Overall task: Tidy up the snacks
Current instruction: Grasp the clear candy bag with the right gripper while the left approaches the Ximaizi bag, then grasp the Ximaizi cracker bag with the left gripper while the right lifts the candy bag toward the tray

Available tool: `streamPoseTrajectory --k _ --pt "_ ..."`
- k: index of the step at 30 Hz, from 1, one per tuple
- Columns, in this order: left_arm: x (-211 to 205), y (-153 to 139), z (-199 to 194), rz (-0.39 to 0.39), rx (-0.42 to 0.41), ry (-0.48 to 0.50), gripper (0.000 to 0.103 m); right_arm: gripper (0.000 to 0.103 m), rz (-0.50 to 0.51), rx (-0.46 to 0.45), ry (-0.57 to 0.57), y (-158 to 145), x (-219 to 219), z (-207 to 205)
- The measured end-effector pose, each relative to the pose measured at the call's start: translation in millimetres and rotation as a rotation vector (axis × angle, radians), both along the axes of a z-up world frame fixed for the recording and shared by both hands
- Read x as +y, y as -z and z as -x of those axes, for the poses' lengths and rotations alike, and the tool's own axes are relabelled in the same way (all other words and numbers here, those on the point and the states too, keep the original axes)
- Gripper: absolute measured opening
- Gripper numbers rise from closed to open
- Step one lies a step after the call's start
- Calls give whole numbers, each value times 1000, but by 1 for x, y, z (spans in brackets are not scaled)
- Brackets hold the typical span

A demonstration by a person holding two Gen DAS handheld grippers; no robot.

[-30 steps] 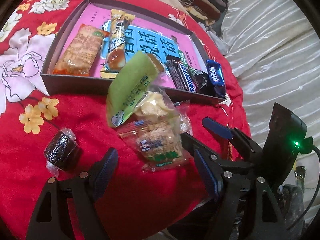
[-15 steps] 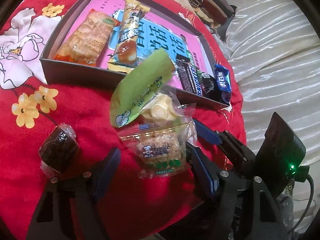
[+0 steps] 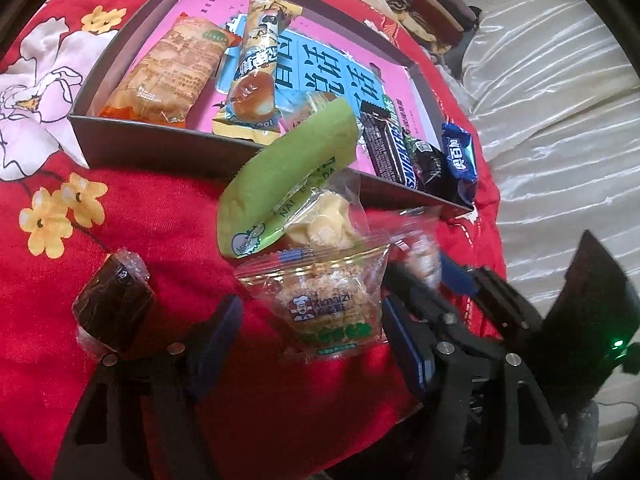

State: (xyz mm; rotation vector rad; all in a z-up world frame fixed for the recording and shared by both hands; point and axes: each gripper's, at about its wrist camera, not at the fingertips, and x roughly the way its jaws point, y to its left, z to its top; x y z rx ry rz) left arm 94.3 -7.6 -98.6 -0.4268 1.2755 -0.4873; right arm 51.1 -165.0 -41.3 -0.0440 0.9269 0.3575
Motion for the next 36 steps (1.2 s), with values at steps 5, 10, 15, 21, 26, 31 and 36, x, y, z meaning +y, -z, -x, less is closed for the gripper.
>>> streamPoseTrajectory --k 5,10,15,21,26,31,36 --pt "-6 2 -2 -39 -4 -7 64 40 -3 -8 8 -3 -2 -1" --pt "-7 2 -3 -47 -6 -3 49 40 -13 -11 20 -4 -5 -1" --pt "-9 0 1 -34 1 13 44 40 -29 -21 20 -7 -5 0" --pt "-3 -8 9 -31 -4 18 43 40 -67 -51 11 -15 -6 2" --pt "6 -18 12 -58 -25 19 43 40 -83 -84 17 -22 -7 4" --pt "16 -34 15 -76 -79 1 43 40 -98 -107 17 -27 -7 4" --pt "23 -48 16 -105 -131 -9 43 40 -102 -123 14 -31 -7 5"
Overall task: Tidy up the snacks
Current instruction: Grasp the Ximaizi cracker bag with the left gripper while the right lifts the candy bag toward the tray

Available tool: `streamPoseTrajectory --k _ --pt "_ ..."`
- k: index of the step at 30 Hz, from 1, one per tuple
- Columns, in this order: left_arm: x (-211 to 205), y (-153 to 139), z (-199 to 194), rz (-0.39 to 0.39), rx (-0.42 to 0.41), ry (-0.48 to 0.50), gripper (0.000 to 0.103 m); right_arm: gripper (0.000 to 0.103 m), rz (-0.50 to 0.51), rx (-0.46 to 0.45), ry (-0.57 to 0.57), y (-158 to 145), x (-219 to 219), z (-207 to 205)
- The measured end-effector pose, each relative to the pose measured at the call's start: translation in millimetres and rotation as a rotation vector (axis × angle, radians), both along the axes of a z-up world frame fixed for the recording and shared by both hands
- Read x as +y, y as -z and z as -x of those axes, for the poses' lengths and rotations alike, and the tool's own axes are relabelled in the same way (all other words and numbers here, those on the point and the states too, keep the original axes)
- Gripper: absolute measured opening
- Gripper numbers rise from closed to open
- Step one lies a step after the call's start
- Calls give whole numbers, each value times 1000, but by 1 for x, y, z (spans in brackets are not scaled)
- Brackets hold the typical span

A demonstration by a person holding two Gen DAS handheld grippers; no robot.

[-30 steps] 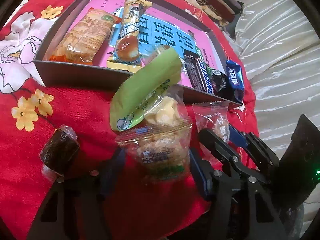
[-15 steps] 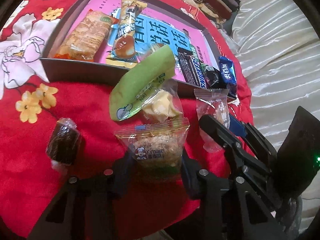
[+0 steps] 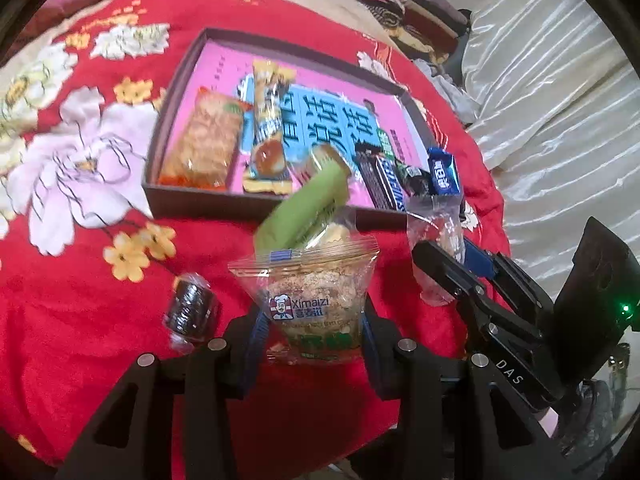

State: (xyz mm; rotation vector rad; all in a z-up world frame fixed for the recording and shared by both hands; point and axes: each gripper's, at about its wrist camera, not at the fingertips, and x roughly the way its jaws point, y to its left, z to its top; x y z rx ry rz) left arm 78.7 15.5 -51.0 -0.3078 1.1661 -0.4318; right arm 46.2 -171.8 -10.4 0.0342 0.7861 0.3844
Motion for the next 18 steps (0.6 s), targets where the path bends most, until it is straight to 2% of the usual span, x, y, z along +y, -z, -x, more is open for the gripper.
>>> streamPoseTrajectory --k 18 --pt "3 -25 -1 -61 -94 -24 43 40 -59 -66 26 -17 -7 0"
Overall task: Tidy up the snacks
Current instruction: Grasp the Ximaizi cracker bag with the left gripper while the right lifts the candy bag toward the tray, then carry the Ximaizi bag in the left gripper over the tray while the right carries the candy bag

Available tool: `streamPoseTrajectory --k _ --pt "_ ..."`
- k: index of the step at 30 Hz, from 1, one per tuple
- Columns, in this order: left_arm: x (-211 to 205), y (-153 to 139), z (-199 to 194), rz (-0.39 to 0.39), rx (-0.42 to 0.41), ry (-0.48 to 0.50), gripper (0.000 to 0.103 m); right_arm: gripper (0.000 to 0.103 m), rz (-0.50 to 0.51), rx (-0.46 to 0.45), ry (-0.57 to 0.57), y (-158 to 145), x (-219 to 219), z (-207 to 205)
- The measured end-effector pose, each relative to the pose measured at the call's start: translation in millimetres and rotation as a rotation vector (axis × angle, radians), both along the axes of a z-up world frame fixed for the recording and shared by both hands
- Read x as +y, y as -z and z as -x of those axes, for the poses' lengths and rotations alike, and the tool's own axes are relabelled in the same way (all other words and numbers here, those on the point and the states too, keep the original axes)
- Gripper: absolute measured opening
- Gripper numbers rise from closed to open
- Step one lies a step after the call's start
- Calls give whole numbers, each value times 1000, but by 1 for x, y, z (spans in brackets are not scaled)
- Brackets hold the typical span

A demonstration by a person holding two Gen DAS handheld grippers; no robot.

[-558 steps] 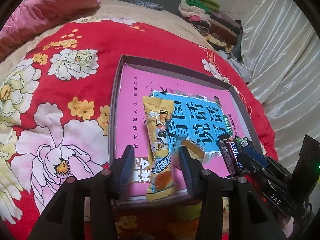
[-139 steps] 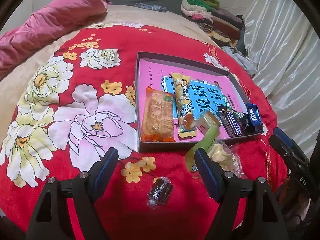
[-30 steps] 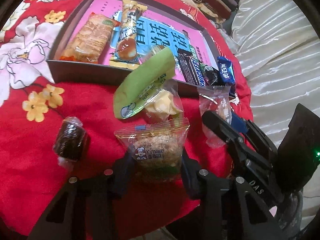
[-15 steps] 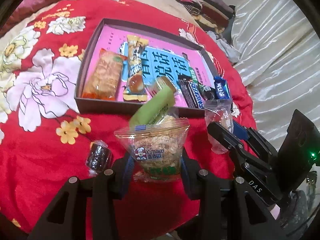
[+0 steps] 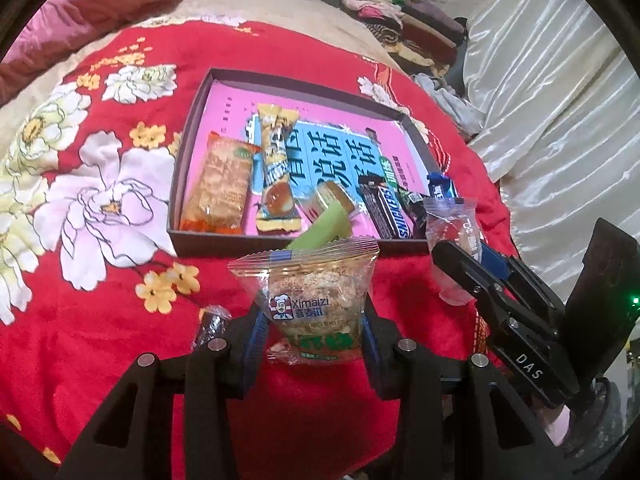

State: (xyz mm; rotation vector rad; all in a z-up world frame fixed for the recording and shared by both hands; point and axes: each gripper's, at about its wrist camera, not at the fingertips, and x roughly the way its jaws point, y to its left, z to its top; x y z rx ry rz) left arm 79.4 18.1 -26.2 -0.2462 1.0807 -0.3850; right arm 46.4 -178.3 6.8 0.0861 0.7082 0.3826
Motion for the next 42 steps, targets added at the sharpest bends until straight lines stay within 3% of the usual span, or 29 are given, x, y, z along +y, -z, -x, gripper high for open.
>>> streamPoseTrajectory --k 22,42 --pt "29 -22 -39 -72 -124 -120 43 40 -50 -35 66 -7 -16 -16" --pt "10 0 -76 -157 -139 -108 43 40 -51 -78 123 -12 -21 -25"
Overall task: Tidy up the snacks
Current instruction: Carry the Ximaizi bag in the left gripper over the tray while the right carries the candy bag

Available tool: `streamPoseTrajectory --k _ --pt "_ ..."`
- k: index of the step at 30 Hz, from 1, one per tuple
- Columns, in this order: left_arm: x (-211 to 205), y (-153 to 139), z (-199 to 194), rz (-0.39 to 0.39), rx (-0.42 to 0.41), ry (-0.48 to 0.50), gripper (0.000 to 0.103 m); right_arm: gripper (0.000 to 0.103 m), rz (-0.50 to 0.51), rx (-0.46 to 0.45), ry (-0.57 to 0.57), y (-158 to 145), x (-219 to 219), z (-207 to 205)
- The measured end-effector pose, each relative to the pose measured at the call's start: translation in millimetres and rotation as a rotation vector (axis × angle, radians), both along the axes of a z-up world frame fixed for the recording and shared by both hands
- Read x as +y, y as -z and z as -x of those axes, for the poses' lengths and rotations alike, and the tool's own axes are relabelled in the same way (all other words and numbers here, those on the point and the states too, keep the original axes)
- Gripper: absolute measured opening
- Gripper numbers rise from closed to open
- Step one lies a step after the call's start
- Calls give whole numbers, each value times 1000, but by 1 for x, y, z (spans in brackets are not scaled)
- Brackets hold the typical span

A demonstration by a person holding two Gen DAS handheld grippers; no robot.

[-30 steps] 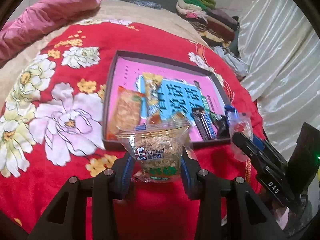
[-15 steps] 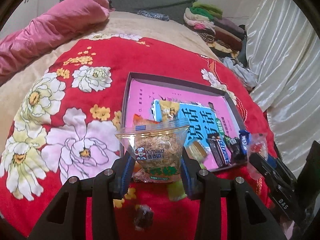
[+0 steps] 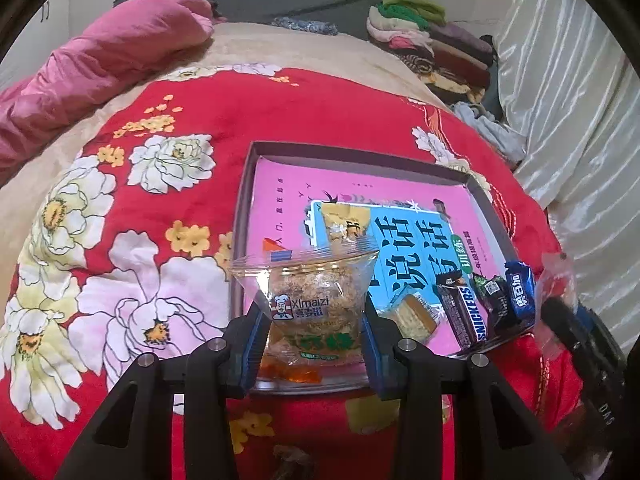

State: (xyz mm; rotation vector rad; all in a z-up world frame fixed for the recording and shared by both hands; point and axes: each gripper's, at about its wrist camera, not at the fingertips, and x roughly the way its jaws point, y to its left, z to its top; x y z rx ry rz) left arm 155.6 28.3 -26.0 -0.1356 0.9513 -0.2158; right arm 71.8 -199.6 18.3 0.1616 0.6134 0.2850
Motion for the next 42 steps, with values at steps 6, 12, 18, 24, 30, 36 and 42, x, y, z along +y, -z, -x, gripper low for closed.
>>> streamPoseTrajectory --k 6,12,18,24,30,36,42 --pt "-7 6 -4 -7 9 20 43 40 2 6 2 2 3 -4" --pt "-16 12 -6 -7 24 44 43 40 6 8 -1 4 6 -9" --pt "-21 16 -6 0 40 59 43 40 16 17 -7 9 13 -17" --pt "-23 21 -6 0 57 68 43 40 30 38 -10 17 18 -25" --pt "-24 21 -5 9 61 76 43 40 33 46 -11 20 21 -30" --pt "-25 22 -5 9 63 83 43 40 37 48 -20 23 25 -35" --pt "-27 22 -4 11 65 91 43 40 38 77 -67 30 36 -40"
